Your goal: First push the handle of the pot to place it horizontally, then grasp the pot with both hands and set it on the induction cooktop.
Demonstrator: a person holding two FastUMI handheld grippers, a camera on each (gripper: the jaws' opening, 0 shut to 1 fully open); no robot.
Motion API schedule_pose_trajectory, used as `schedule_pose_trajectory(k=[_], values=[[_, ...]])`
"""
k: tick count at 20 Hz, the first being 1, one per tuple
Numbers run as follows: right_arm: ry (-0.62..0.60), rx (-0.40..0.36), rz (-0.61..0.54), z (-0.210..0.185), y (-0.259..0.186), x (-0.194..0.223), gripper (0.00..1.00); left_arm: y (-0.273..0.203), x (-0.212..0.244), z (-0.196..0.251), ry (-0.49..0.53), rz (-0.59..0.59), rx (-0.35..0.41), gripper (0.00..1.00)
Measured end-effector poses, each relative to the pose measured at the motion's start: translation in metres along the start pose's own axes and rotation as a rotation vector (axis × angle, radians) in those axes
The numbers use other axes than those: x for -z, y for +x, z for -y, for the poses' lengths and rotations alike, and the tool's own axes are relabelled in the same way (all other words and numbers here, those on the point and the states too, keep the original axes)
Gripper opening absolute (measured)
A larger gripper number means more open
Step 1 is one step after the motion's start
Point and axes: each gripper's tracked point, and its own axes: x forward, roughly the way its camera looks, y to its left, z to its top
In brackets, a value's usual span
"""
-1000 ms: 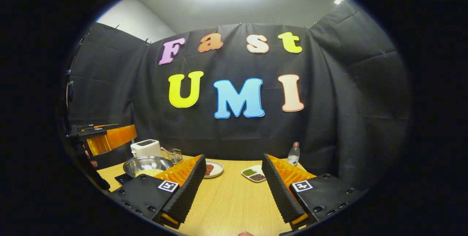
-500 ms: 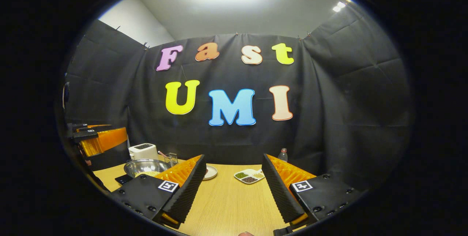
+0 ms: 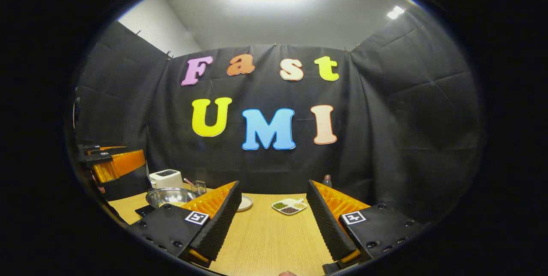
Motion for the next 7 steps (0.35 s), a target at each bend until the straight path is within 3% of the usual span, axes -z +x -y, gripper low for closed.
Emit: schedule_pose_trajectory(k=[7], values=[[-0.003,0.006,-0.011,-0.0049,-0.0054,0.0034,0.96,-0.0081,0.001,-0.0095,0.002,-0.001,-0.013,0.83]])
